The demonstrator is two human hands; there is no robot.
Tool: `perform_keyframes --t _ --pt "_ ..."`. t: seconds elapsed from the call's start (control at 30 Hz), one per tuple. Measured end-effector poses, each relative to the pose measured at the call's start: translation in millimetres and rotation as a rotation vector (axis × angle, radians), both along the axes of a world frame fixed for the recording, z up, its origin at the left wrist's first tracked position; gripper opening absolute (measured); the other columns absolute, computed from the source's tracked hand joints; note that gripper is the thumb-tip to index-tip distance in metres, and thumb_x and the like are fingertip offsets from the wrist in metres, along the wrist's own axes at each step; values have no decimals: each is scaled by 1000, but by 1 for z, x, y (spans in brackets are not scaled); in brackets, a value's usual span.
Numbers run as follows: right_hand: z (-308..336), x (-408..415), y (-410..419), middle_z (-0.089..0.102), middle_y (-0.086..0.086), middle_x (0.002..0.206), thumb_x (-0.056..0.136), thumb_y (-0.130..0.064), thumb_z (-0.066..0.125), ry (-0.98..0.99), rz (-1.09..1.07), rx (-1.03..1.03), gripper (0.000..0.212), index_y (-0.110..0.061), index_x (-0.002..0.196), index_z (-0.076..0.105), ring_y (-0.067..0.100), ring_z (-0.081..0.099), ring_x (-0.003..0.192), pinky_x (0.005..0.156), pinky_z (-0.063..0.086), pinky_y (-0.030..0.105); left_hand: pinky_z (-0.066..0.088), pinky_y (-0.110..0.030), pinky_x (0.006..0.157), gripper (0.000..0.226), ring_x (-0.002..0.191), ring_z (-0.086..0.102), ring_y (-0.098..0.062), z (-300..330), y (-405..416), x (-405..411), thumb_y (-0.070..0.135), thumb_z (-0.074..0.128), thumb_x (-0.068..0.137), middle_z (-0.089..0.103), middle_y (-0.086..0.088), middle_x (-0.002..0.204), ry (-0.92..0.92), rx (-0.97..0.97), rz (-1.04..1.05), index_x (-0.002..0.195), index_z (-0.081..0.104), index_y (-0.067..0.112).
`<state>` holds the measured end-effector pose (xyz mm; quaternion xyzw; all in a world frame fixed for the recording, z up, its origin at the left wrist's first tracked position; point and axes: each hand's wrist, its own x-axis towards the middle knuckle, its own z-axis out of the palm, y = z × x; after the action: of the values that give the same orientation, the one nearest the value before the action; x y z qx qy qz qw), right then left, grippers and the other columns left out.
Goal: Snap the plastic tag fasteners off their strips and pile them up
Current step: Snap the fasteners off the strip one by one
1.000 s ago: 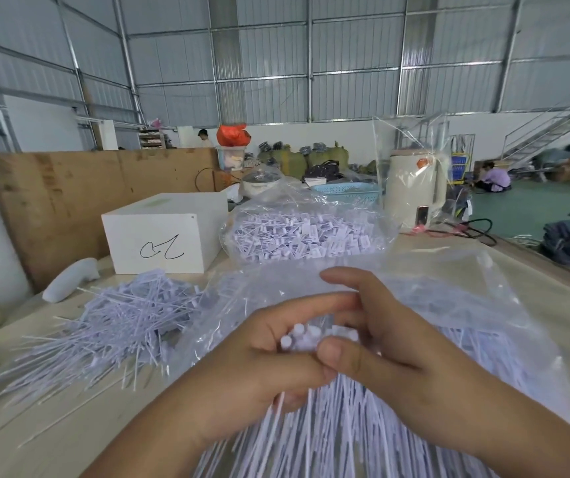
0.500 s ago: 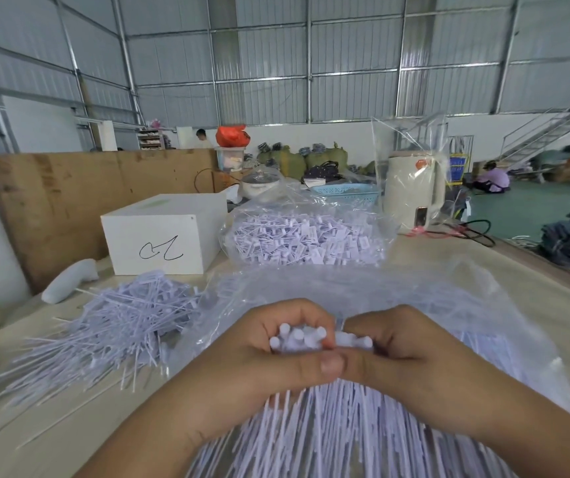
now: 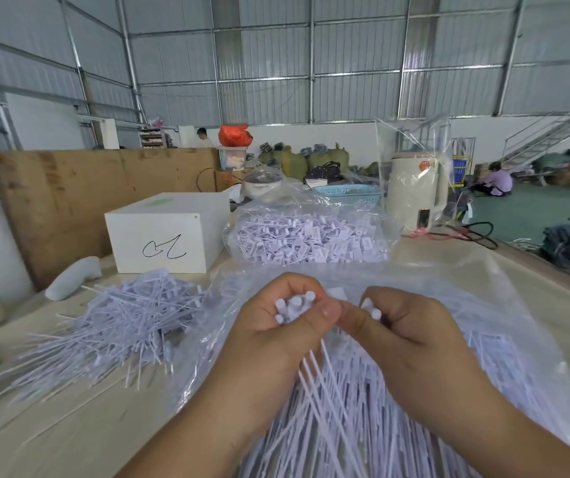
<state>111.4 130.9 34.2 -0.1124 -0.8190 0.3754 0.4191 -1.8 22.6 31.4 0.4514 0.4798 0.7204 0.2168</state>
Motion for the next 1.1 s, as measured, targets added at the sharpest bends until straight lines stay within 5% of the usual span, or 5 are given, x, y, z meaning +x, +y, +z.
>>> perform_keyframes --t 0.5,0.7,0.93,1.1 --pt "1 2 3 25 -11 44 77 -58 60 -48 42 39 59 -7 59 36 6 23 41 41 20 10 39 -14 46 11 45 47 -1 -2 -1 -4 34 74 66 53 13 53 28 -15 -69 66 66 26" --pt "0 2 5 25 -12 45 79 -57 60 -63 65 38 57 -9 58 36 4 22 42 41 20 12 40 -23 45 15 46 47 -8 -3 -2 -7 35 76 65 54 -1 61 21 -46 -75 68 66 24" --pt "-1 3 6 25 -11 45 81 -53 60 -81 86 36 55 -10 57 35 4 23 42 42 20 11 42 -17 50 12 49 51 -4 -4 -3 -9 34 75 67 57 7 61 47 -52 -104 69 66 26" --pt "-1 4 6 26 -12 45 81 -53 61 -96 98 13 55 -9 57 36 4 23 42 42 21 13 42 -18 51 15 52 51 -6 -4 -4 -11 37 75 68 60 -6 73 74 -82 -93 71 66 25"
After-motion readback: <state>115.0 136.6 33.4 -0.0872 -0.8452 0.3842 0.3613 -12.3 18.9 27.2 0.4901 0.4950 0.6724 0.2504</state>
